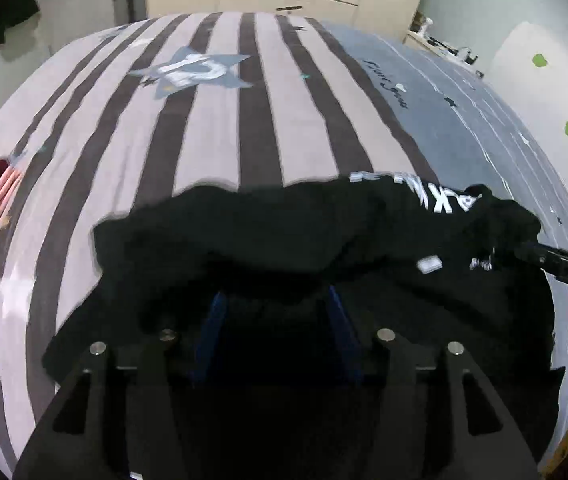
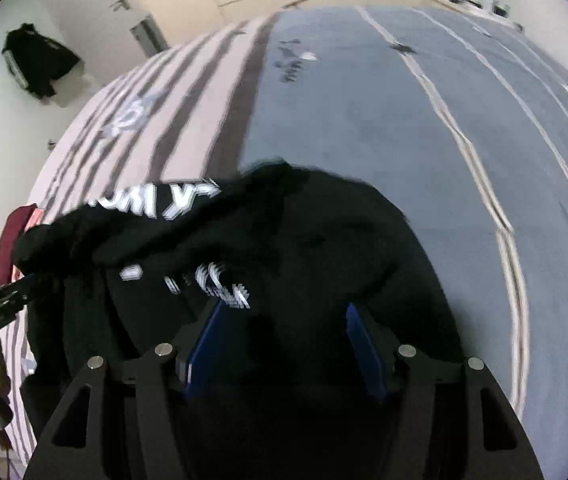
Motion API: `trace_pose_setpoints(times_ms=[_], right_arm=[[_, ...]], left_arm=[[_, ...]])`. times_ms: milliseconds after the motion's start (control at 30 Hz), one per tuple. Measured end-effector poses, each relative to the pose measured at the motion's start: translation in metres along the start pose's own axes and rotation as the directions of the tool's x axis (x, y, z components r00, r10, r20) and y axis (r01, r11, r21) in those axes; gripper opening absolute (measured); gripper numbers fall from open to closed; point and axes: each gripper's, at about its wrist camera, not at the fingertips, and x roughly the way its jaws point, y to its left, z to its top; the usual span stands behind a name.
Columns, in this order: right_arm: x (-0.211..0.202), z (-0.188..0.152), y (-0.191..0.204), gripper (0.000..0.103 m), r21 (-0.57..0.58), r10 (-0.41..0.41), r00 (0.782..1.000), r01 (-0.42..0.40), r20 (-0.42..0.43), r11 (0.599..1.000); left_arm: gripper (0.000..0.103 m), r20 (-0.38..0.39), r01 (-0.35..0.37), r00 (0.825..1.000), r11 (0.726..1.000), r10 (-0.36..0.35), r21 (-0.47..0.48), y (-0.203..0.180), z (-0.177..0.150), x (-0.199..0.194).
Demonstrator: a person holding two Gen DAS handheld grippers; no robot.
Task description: Fold clothes
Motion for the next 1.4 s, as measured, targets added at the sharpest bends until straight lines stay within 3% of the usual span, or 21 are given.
trace_pose_setpoints(times_ms=[167, 367, 500, 600, 667, 833, 967, 1033, 1200, 1300, 1400], right_arm=[[0.04, 0.032, 0.012, 0.059, -0.05, -0.059, 0.998, 0.058, -0.022, 0.997], [0.048, 0.093, -0.007, 0.058, -0.041, -0.107, 0.991, 0.11, 0.085, 0.993], [0.045, 0.14, -0.032, 0.058, 0.041, -0.108, 0.985, 0.103, 0.135, 0.994], [0.021, 0.148, -0.041, 0.058, 0.055, -0.1, 0.978, 0.092, 0.181, 0.994], [0.007, 0.15, -0.045, 0.058, 0.059, -0.092, 0.974, 0.081, 0.208, 0.995], [-0.013, 0.081, -0.022, 0.058, -0.015, 0.011, 0.986, -0.009, 0.164, 1.0], [-0.005, 0.032, -0.02, 0.058, 0.015, -0.023, 0.997, 0.022, 0.08, 1.0], [-0.002, 0.007, -0.02, 0.058, 0.029, -0.04, 0.999, 0.039, 0.037, 0.999], [0.005, -0.039, -0.026, 0.054, 0.076, -0.098, 0.994, 0.101, -0.037, 0.992], [0.006, -0.034, -0.041, 0.054, 0.091, -0.187, 0.982, 0.189, -0.023, 0.978], [0.013, -0.019, -0.059, 0.051, 0.089, -0.279, 0.96, 0.279, -0.01, 0.956]], left_arm=[[0.049, 0.014, -0.038, 0.999, 0.999, 0.037, 0.037, 0.004, 0.051, 0.034], [0.049, 0.047, -0.125, 0.991, 0.991, 0.127, -0.046, 0.043, 0.133, 0.064], [0.049, 0.088, -0.095, 0.99, 0.984, 0.109, -0.152, 0.069, 0.166, 0.051], [0.049, 0.116, -0.044, 0.991, 0.989, 0.06, -0.138, 0.064, 0.16, 0.028], [0.049, 0.106, 0.013, 0.994, 0.994, -0.001, -0.107, 0.048, 0.135, 0.014], [0.049, 0.001, 0.144, 0.99, 0.988, -0.144, -0.061, 0.001, 0.047, 0.001], [0.049, -0.076, 0.15, 0.985, 0.984, -0.157, -0.094, -0.014, 0.002, 0.017], [0.049, -0.079, 0.115, 0.989, 0.986, -0.126, -0.123, -0.007, -0.006, 0.025], [0.049, -0.056, -0.053, 0.997, 0.99, 0.046, -0.132, 0.026, 0.009, 0.034], [0.049, -0.034, -0.162, 0.987, 0.982, 0.159, -0.102, 0.046, 0.031, 0.037], [0.046, -0.059, -0.271, 0.962, 0.959, 0.266, -0.084, 0.077, 0.06, 0.051]])
